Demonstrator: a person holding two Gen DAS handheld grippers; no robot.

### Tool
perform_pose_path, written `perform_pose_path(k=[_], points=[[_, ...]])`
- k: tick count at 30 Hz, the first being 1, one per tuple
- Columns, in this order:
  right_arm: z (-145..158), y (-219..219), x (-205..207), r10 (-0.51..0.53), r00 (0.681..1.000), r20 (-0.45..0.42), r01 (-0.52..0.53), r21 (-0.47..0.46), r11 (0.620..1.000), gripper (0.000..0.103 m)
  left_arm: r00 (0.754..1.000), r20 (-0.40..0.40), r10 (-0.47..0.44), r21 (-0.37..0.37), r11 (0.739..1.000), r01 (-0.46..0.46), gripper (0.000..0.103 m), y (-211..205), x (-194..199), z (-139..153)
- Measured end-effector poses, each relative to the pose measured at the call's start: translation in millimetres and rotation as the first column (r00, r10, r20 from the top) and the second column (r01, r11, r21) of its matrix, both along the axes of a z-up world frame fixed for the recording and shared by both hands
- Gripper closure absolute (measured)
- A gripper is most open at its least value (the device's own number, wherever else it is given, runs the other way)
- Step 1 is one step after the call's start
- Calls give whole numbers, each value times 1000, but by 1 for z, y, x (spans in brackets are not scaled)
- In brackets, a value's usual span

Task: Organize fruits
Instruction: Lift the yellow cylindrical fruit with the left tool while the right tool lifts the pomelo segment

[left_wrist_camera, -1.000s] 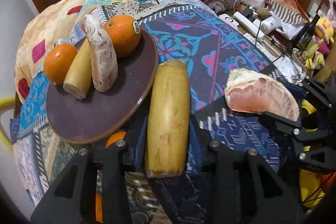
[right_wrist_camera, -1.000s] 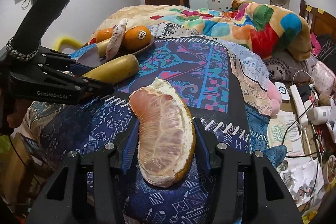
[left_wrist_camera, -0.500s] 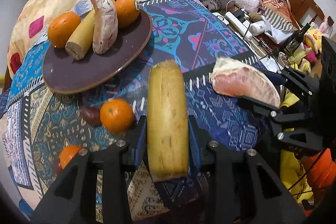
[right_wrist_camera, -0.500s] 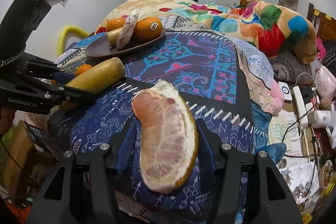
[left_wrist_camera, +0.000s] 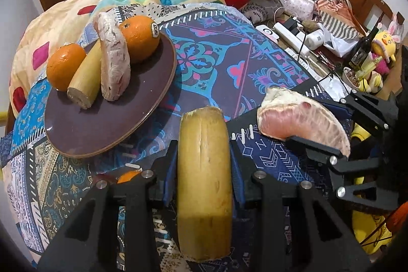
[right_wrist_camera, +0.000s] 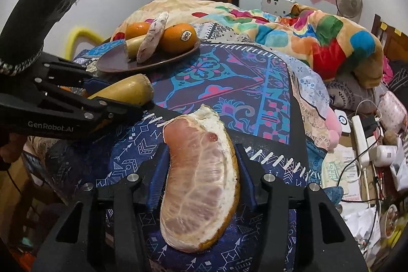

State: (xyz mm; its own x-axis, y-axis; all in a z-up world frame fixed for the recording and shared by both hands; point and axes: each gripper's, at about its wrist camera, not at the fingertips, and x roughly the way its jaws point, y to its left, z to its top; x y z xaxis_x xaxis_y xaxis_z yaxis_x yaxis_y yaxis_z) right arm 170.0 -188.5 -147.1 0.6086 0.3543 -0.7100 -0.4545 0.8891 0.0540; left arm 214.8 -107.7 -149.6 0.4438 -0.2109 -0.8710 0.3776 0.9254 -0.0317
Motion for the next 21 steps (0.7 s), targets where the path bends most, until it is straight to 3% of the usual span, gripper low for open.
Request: perform_pose_path(k=[10, 15, 21], points=[[27, 4, 1, -23, 998, 56, 18, 82, 997, 58, 989, 144, 35, -74, 997, -25, 66, 26, -35, 52], [50, 11, 4, -30, 993, 110, 15, 136, 991, 58, 965, 251, 74, -90, 995, -53, 66, 44, -46, 89], [70, 24, 16, -33, 987, 156, 3, 187, 982, 58, 943, 308, 129, -107, 989, -100, 66, 68, -42, 113]])
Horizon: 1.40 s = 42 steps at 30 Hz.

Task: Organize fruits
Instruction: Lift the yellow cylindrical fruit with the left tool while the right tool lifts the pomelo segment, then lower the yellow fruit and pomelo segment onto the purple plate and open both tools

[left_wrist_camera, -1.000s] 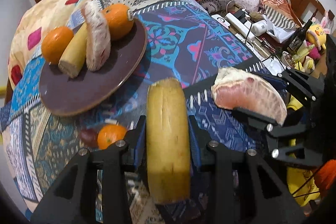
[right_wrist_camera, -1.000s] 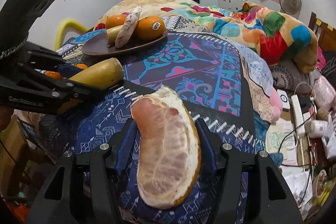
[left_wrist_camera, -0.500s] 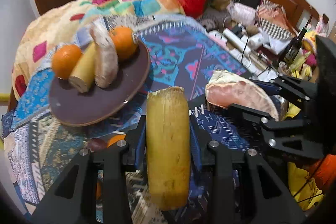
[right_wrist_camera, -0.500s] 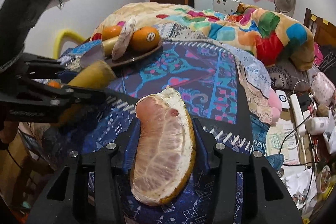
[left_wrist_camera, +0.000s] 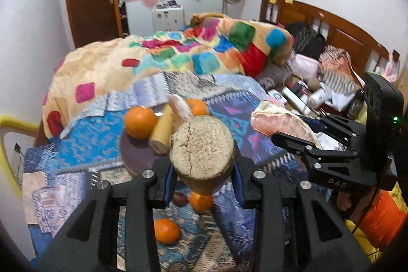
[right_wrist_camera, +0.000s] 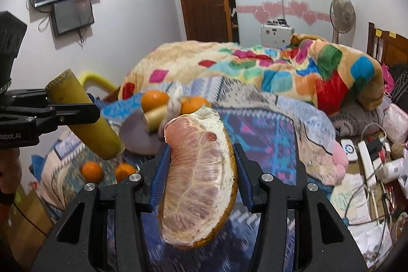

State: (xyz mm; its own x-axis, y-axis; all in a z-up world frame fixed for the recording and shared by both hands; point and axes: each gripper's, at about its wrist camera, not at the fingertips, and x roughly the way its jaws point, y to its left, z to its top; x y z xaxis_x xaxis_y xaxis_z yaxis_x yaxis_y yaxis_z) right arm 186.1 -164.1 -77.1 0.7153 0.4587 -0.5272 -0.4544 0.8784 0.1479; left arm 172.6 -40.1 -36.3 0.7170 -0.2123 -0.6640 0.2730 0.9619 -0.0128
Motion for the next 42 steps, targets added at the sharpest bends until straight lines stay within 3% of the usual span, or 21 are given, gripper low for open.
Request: perform_pose_path(k=[7, 13, 25, 42], points=[[9, 20, 20, 12, 1000, 16, -12, 26, 1000, 58, 998, -8, 61, -2, 998, -61, 66, 32, 19, -1], [9, 36, 38, 24, 1000, 7, -24, 20, 1000, 58, 994, -80, 76, 2, 997, -76, 66, 53, 46, -24], [-9, 82, 79, 36, 999, -21, -37, -68, 997, 58, 981, -180, 70, -8, 997, -73, 66, 67, 97, -62], [-28, 90, 101, 60, 989, -138, -70, -69, 995, 58, 985, -160, 70, 22, 997, -68, 66, 56, 138, -66]])
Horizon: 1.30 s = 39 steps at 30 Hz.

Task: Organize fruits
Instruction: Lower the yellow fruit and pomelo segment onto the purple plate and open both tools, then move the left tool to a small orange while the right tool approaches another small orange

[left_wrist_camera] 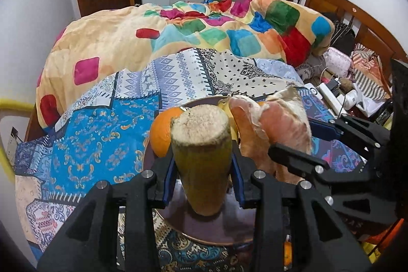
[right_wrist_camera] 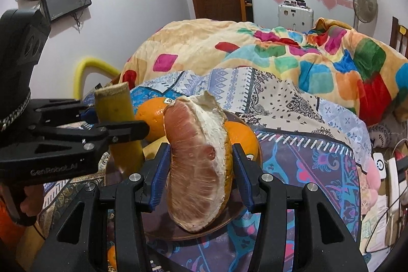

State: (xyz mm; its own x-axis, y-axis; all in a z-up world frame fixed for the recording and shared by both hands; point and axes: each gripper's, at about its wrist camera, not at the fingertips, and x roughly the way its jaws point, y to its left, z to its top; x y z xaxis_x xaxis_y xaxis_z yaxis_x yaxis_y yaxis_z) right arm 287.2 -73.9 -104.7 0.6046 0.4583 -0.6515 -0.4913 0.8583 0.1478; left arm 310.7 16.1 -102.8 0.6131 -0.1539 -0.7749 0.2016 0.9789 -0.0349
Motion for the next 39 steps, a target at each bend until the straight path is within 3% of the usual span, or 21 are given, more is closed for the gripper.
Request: perform_pose_path(k=[13, 16, 23, 31, 35, 39], points=[[1, -4, -5, 6, 1000, 10, -5, -37, 999, 54, 1000, -11, 23, 22, 1000, -23, 64, 1, 10, -10], [3, -4, -8, 6, 1000, 22, -5, -47, 999, 51, 1000, -15, 20, 36, 999, -19, 56, -1, 8, -12], [9, -7, -18, 1, 999, 43, 1, -48, 999, 50, 999, 6, 33, 25, 999, -33, 55, 4, -6, -7], [31, -13, -36, -5, 997, 77, 7, -19, 1000, 50, 993, 74, 88, -35, 996, -86, 54, 21, -47, 23], [48, -18, -56, -13, 993, 119, 13, 1, 1000, 48, 983, 139, 122, -50, 992, -116, 44, 28, -80, 42], [61, -23, -75, -21, 987, 157, 18, 23, 1000, 39, 972, 188, 139, -61, 990, -129, 37, 31, -112, 55]])
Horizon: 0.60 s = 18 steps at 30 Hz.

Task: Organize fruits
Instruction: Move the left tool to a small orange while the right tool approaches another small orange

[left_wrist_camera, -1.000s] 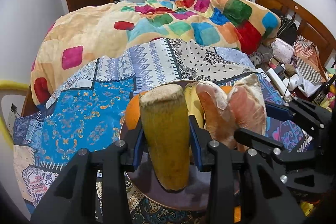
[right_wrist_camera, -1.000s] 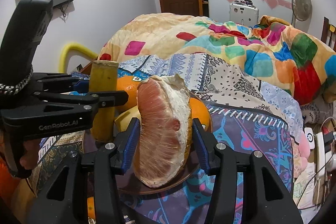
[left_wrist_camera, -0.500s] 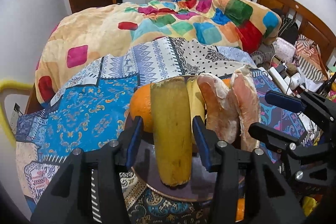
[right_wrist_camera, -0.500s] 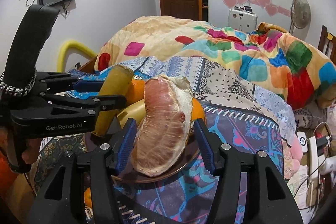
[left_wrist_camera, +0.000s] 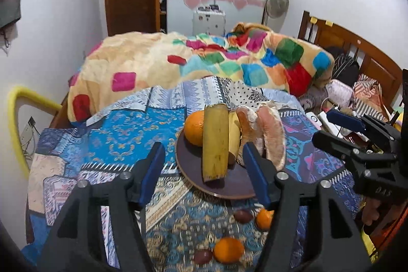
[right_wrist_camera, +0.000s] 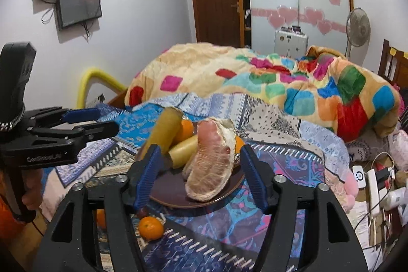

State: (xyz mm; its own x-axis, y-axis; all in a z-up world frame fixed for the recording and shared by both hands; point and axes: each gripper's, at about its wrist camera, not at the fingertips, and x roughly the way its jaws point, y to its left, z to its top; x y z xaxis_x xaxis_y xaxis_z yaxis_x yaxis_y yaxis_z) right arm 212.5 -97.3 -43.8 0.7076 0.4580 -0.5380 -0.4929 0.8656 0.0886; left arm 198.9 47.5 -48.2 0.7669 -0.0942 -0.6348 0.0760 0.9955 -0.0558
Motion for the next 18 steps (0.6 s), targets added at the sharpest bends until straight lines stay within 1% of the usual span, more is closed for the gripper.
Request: perform_pose_path(k=[4, 5, 8, 10, 13, 18], points=[[8, -5, -18, 3, 1000, 24, -4, 12, 1000, 33, 999, 39, 23, 18, 1000, -23, 27, 2, -29, 6], [9, -6, -23, 3, 999, 33, -4, 11, 1000, 33, 998, 48, 28, 24, 999, -30, 22, 2, -37, 6], [6, -7, -37, 9, 999, 44, -9, 5, 1000, 31, 996, 68, 50, 44, 998, -53, 15, 3, -56, 3], [0, -6, -44, 27, 999, 29, -27, 5, 1000, 31, 997, 62, 54, 53, 997, -57, 13, 3, -66, -2], [-12, -4, -51, 44, 999, 7, -44, -10, 999, 31, 997, 38, 64, 45, 997, -66, 10, 7, -76, -15], [-42, 6, -55, 68, 997, -44, -70, -44, 997, 31, 998, -7, 66, 45, 997, -66, 9, 13, -85, -41]])
